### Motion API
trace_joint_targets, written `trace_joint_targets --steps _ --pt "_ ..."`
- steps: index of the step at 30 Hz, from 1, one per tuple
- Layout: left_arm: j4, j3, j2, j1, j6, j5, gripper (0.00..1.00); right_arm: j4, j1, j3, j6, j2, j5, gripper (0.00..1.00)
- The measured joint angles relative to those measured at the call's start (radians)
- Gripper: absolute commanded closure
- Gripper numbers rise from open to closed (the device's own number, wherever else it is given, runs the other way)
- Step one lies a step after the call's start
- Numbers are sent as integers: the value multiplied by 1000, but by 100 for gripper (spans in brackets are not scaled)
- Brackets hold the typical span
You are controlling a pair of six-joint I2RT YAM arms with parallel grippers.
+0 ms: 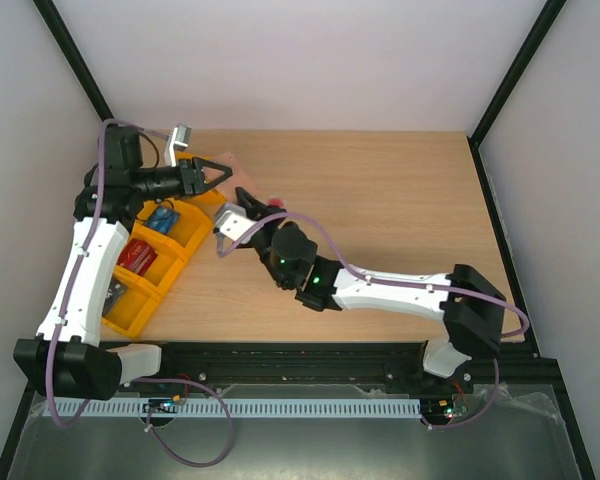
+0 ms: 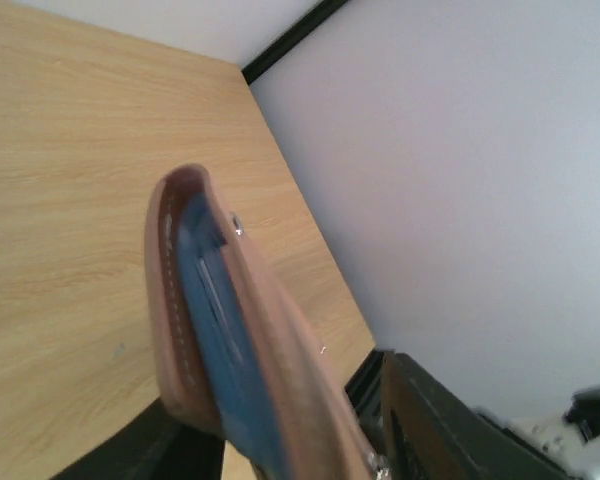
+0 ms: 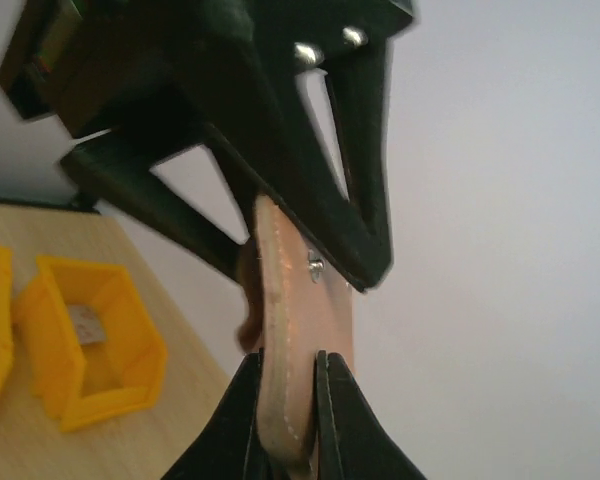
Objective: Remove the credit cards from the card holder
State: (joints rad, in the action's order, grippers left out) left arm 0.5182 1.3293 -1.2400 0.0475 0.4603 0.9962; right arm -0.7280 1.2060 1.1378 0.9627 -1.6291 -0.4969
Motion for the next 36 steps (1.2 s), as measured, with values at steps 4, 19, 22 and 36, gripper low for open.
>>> trace_joint_targets --steps 4,19,22,36 --pt "-84 -5 6 -3 31 80 10 116 -63 -15 -328 117 111 98" --pt "-145 32 17 -40 33 198 1 50 -258 -109 -1058 314 544 98" --pt "-142 43 8 6 19 199 1 42 -257 -109 -1107 292 596 98" --pt "-135 86 -20 41 -23 159 66 27 -252 -109 -1138 255 702 98"
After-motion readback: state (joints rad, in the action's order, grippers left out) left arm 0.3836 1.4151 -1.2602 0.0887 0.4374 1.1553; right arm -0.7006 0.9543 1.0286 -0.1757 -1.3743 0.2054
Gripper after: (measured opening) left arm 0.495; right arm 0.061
